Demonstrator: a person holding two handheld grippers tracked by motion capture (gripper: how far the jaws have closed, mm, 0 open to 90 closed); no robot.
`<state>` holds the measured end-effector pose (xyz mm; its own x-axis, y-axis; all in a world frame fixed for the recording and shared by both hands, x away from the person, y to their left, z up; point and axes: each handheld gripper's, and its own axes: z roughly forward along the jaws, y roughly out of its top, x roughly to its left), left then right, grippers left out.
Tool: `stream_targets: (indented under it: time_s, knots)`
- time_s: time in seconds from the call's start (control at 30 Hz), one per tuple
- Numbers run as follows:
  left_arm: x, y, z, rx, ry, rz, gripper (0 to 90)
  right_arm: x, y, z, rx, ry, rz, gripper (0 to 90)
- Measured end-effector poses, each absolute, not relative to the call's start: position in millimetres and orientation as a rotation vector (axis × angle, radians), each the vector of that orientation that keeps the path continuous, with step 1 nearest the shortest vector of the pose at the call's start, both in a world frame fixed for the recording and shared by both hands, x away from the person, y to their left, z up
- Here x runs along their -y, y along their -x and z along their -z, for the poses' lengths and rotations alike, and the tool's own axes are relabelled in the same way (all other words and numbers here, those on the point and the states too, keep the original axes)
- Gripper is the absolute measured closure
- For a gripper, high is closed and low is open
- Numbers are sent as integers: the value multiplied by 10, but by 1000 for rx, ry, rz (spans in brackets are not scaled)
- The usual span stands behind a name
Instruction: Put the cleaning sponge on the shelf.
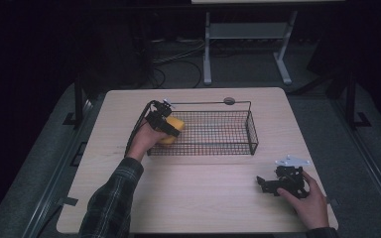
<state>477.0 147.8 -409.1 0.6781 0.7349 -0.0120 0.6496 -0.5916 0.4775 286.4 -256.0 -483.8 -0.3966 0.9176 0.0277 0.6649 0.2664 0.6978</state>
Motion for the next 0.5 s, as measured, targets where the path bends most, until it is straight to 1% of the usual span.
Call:
stream_targets:
  time_s: [0.5]
  knots:
    - [-1480, -4771, 4085, -1070, -2436, -252, 162, 2561, -2864, 4838, -2160, -1436, -902, 0]
